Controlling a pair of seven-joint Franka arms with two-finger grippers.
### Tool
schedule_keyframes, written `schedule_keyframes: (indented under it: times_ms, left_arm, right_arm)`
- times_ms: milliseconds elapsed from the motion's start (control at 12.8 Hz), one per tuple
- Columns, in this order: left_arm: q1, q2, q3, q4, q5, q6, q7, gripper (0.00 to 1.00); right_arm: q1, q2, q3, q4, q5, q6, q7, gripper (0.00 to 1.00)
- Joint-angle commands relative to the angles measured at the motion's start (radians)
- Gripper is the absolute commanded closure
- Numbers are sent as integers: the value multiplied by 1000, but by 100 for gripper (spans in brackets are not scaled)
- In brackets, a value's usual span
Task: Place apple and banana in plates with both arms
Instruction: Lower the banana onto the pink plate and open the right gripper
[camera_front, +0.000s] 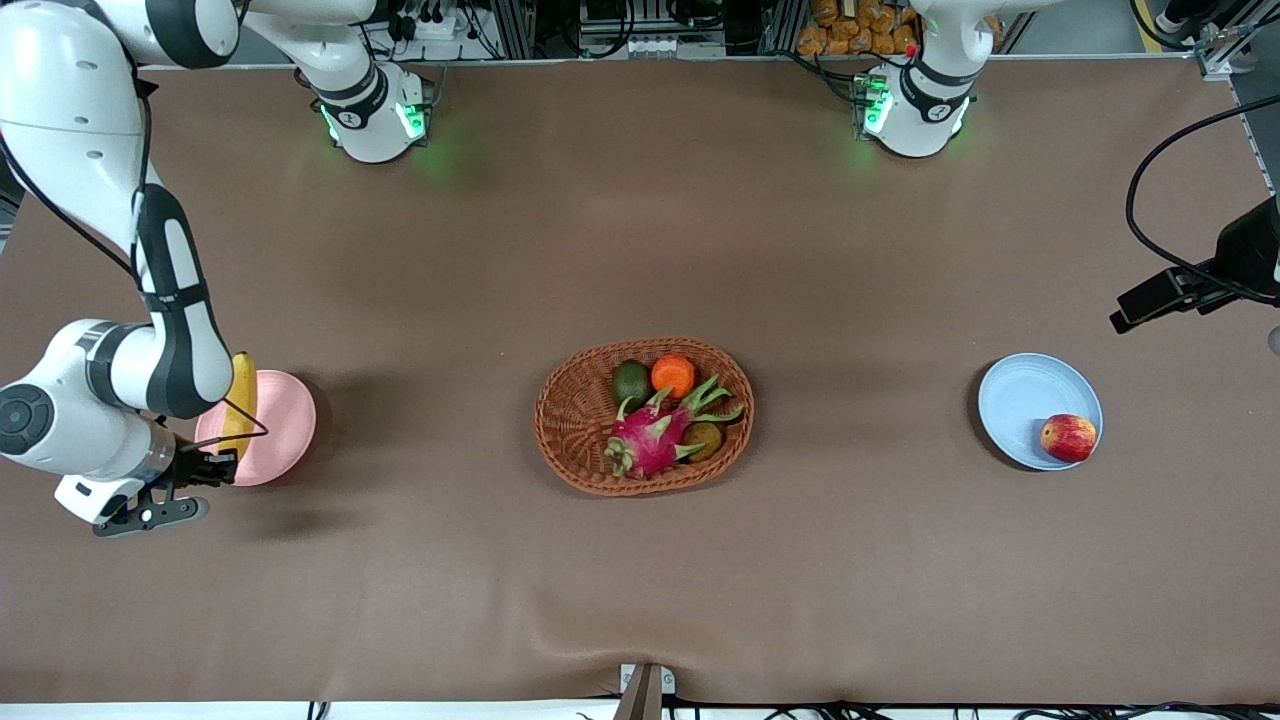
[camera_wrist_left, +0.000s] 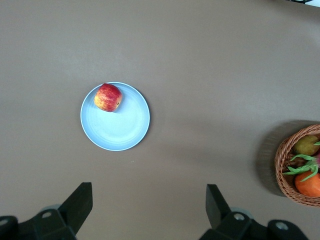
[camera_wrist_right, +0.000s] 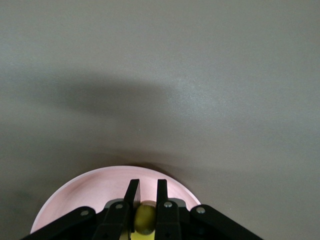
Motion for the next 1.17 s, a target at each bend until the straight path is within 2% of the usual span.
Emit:
schedule_keyframes:
  times_ms: [0,78,235,313,1096]
  left_arm:
    - [-7,-1,-10,24,-9,-6,15,0]
    - [-4,0,-13,27,-4,-6,15,0]
    - [-10,3,-13,20,-4,-7,12,0]
    - [-9,2,-15,17,-3,-12,14,0]
    - [-32,18,-29,18,-4,-35,18,0]
  right_arm:
    - [-14,11,17,23,4,8,-16,100]
    - [-14,15,17,21,3,38,-16,87]
    - [-15,12,18,21,3,51,-13,16]
    - [-18,5,20,21,4,43,-12,0]
    - [-8,-293,35,-16,0,-305,25,0]
